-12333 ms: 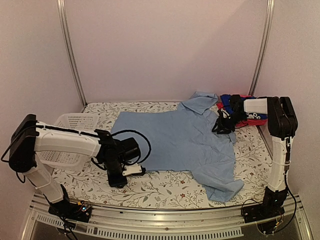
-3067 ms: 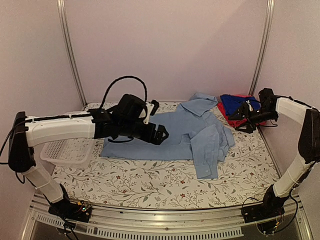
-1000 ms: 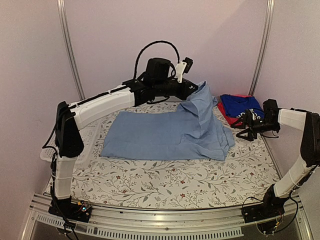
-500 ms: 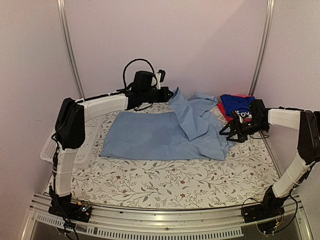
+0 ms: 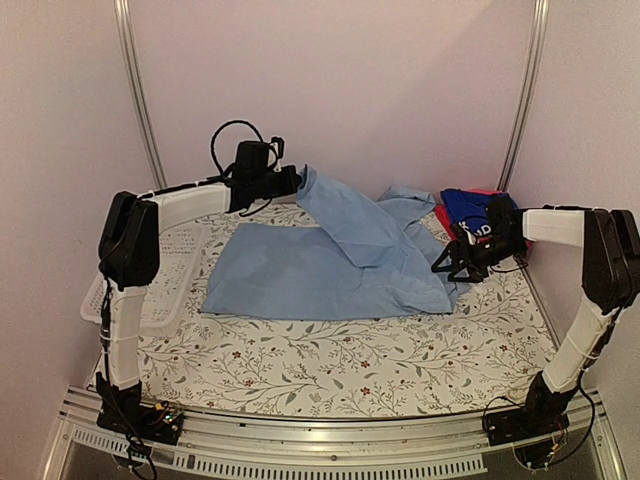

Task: Fold and stack the mixed laundry pile
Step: Fold the flattened shirt at the center of the board.

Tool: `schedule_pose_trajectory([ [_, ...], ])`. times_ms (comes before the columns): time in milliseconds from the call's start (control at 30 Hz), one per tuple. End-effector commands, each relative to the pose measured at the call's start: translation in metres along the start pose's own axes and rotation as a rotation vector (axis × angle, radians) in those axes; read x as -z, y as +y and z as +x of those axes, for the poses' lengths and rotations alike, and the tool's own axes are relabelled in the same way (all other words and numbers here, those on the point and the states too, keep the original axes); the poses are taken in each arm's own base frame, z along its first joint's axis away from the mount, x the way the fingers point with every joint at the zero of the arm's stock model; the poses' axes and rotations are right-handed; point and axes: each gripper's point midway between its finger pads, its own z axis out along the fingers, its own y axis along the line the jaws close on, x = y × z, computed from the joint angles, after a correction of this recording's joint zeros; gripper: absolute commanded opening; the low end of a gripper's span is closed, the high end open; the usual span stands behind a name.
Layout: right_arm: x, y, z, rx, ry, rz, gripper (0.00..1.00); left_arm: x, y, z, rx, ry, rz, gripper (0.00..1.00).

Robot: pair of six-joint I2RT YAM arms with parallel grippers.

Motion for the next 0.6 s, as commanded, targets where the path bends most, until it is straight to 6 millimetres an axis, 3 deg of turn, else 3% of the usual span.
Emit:
schedule_pose_trajectory([
  [0, 0.006, 0.000, -0.014, 0.038, -0.010, 0.053, 0.77, 0.003, 0.036, -0.004, 0.022, -0.001, -0.152, 0.00],
  [167, 0.017, 0.006, -0.028, 0.072, -0.040, 0.076, 0.78, 0.004, 0.063, 0.001, 0.040, 0.022, -0.257, 0.00],
  [333, 0.010, 0.007, -0.025, 0.070, -0.022, 0.039, 0.78, 0.006, 0.083, 0.004, 0.035, 0.047, -0.364, 0.00],
  [567, 0.001, 0.009, -0.017, 0.055, 0.003, -0.016, 0.78, 0.002, 0.083, 0.005, 0.018, 0.051, -0.326, 0.00],
])
